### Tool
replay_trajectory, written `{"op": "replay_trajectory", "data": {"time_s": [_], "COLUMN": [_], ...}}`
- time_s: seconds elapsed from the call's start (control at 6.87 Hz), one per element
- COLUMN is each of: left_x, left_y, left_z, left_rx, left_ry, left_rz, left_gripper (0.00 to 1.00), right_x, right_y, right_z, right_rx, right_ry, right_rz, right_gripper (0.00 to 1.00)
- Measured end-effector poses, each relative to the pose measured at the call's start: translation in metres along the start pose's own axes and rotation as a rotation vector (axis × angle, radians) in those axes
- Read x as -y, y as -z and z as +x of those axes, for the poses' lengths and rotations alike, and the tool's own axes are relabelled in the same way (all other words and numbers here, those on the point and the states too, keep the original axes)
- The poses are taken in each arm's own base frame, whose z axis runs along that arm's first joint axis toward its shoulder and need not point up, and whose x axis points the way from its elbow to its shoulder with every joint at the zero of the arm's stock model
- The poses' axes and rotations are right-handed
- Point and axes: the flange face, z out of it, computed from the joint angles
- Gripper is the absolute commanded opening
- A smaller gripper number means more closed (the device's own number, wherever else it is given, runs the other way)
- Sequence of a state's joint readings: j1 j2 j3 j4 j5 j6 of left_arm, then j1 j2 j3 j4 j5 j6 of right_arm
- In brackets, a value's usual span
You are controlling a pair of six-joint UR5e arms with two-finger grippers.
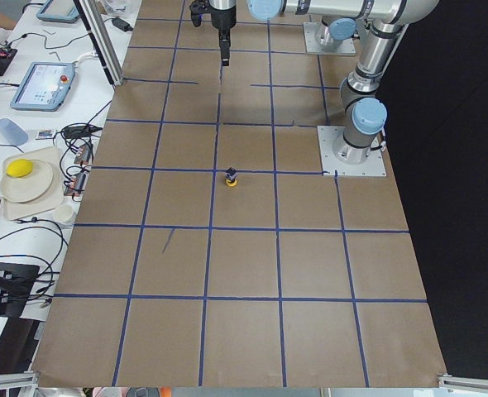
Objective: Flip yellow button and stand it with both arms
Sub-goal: 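Move the left gripper down toward the yellow-capped button lying on its side, then close the left gripper on the yellow button's black base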
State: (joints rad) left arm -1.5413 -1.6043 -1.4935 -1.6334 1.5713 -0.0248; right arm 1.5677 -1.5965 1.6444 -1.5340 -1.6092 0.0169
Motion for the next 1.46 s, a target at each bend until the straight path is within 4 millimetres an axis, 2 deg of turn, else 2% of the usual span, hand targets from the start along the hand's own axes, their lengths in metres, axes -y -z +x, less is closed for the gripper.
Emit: {"op": "replay_trajectory", "data": {"time_s": [0.29, 0.44, 0.58, 0.73, 1.02, 1.31, 1.46], "left_x": [0.0, 0.001, 0.003, 0.004, 0.005, 0.0, -0.003], "left_y": [-0.005, -0.014, -0.033, -0.054, -0.098, -0.139, -0.167], "left_z": [-0.006, -0.019, -0.043, -0.076, -0.152, -0.204, -0.225], "left_rx": [0.006, 0.007, 0.001, -0.009, -0.033, -0.029, -0.008], "left_ry": [-0.022, -0.069, -0.125, -0.175, -0.26, -0.368, -0.439], "left_rz": [-0.009, -0.028, -0.055, -0.074, -0.087, -0.051, -0.016], "left_gripper": [1.0, 1.0, 1.0, 1.0, 1.0, 1.0, 1.0], "right_x": [-0.001, -0.001, -0.002, -0.002, -0.002, -0.002, -0.002], "right_y": [-0.002, -0.002, -0.002, -0.002, -0.002, -0.002, -0.002], "right_z": [0.0, 0.0, -0.001, -0.001, -0.001, -0.001, -0.001], "right_rx": [0.0, 0.0, 0.0, 0.0, 0.0, 0.0, 0.0], "right_ry": [0.0, 0.001, 0.001, 0.001, 0.002, 0.002, 0.002], "right_rz": [-0.003, -0.003, -0.003, -0.003, -0.003, -0.004, -0.004], "right_gripper": [1.0, 1.0, 1.0, 1.0, 1.0, 1.0, 1.0]}}
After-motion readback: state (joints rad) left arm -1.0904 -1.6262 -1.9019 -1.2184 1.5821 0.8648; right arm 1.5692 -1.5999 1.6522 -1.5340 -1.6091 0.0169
